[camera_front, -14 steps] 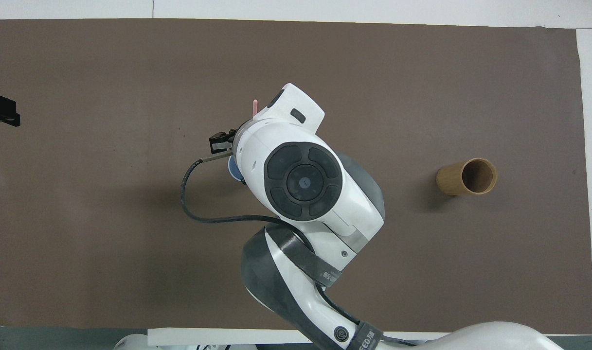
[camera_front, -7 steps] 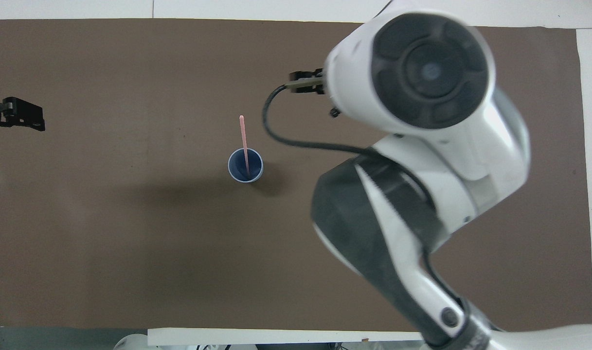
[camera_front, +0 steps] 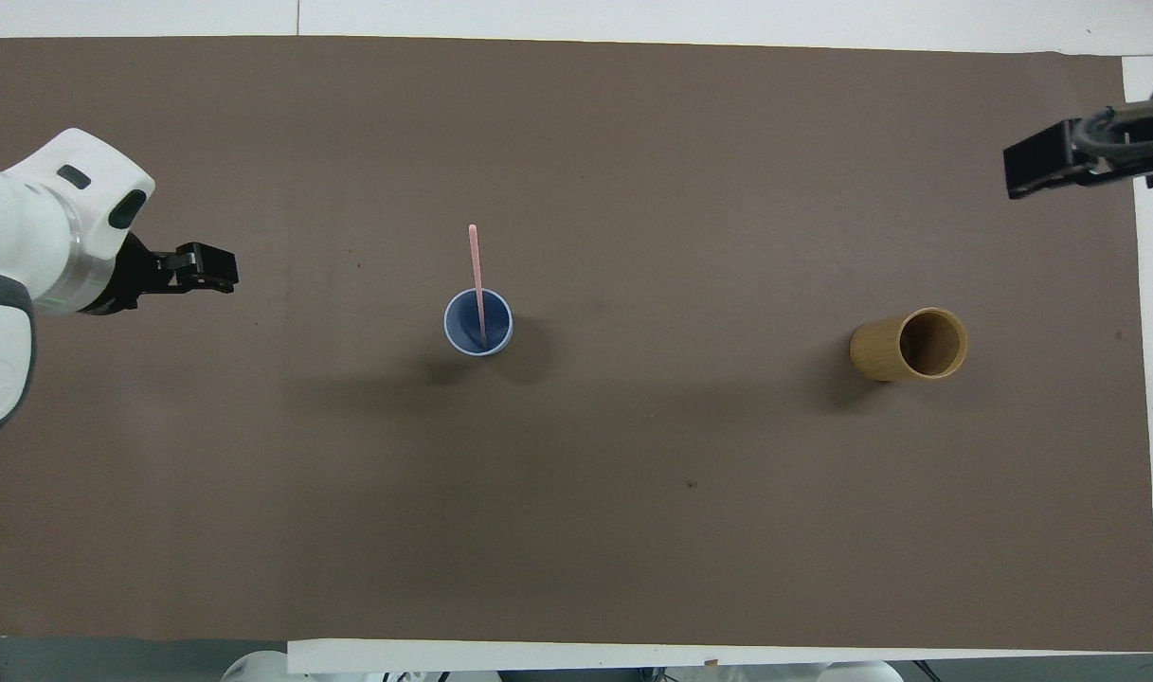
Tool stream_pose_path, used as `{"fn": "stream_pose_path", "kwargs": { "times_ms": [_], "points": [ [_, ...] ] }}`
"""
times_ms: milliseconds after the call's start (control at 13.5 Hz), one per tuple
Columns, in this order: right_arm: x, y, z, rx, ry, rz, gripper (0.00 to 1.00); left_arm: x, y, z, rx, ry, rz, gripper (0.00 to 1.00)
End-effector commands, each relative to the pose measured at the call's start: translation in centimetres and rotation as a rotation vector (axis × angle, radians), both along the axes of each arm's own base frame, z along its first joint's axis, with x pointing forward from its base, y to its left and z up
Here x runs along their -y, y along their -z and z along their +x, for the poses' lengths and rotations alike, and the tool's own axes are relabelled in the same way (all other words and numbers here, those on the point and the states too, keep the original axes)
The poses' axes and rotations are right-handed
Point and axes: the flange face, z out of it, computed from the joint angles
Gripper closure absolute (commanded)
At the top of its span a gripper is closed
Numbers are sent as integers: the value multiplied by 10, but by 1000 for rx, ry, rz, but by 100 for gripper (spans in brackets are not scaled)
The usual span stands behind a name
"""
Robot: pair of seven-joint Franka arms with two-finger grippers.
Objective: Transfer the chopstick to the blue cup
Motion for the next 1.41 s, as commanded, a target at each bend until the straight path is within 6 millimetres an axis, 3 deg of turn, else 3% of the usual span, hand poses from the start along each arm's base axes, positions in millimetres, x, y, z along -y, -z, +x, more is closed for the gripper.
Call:
{"fn": "stream_pose_path", "kwargs": {
  "times_ms": [0, 222, 370, 593, 741, 1333],
  "points": [
    [33, 9, -12, -75, -73, 26, 0, -8, -5, -4, 23, -21, -17, 0],
    [34, 1, -23, -64, -58, 23, 0, -20, -33, 18, -24, 46, -5, 0],
    [54, 11, -33, -84, -19, 56, 0, -38, -55, 31, -44, 62, -3, 0],
    [72, 23, -57, -141, 13, 100, 0, -71, -94, 34, -53, 83, -22, 0],
    [77, 21, -52, -134, 28, 84, 0, -85, -108, 29, -76, 107, -20, 0],
    [83, 30, -57, -135, 95, 100, 0, -87, -113, 29, -76, 114, -11, 0]
  ]
}}
